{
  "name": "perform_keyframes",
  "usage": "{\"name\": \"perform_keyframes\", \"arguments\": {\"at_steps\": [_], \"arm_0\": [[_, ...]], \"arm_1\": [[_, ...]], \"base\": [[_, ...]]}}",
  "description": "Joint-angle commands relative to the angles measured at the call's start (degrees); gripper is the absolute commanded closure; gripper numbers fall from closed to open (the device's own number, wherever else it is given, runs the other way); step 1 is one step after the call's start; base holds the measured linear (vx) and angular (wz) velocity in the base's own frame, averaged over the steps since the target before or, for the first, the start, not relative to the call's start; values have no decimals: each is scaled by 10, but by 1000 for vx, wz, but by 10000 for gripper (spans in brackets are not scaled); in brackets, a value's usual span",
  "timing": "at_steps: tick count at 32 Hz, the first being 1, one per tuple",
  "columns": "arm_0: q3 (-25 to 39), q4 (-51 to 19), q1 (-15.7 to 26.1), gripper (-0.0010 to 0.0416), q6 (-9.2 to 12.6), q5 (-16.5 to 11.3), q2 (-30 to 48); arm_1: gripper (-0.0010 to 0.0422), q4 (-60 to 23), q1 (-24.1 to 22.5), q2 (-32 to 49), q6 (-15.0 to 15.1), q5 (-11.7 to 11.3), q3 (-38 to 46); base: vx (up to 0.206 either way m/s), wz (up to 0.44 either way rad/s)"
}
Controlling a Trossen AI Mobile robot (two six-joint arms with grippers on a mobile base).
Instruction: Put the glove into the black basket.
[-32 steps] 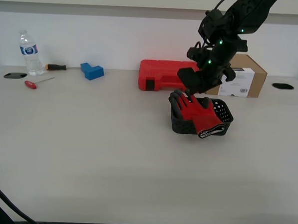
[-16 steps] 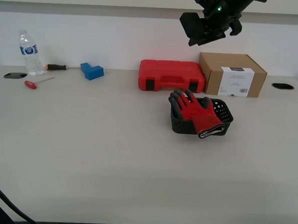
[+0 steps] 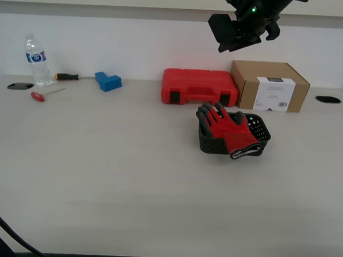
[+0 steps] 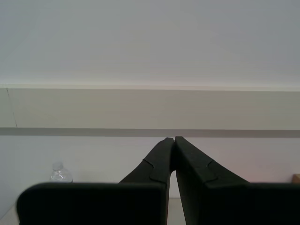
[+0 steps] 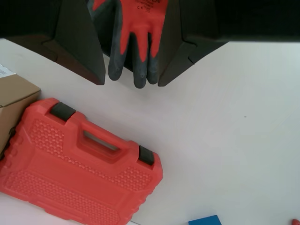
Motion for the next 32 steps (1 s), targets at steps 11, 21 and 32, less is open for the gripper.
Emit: {"name": "perform_keyframes", "arguments": {"at_steps": [11,21,32], "arm_0": [[1,1,1,252,0,-1,0],[1,1,2,252,0,-1,0],[1,2,1,252,0,-1,0]], "arm_1": [[412,3,0,0,0,-1,0],[412,3,0,0,0,-2,0],[412,3,0,0,0,-2,0]], "base": [[0,0],[0,0],[1,8]]}}
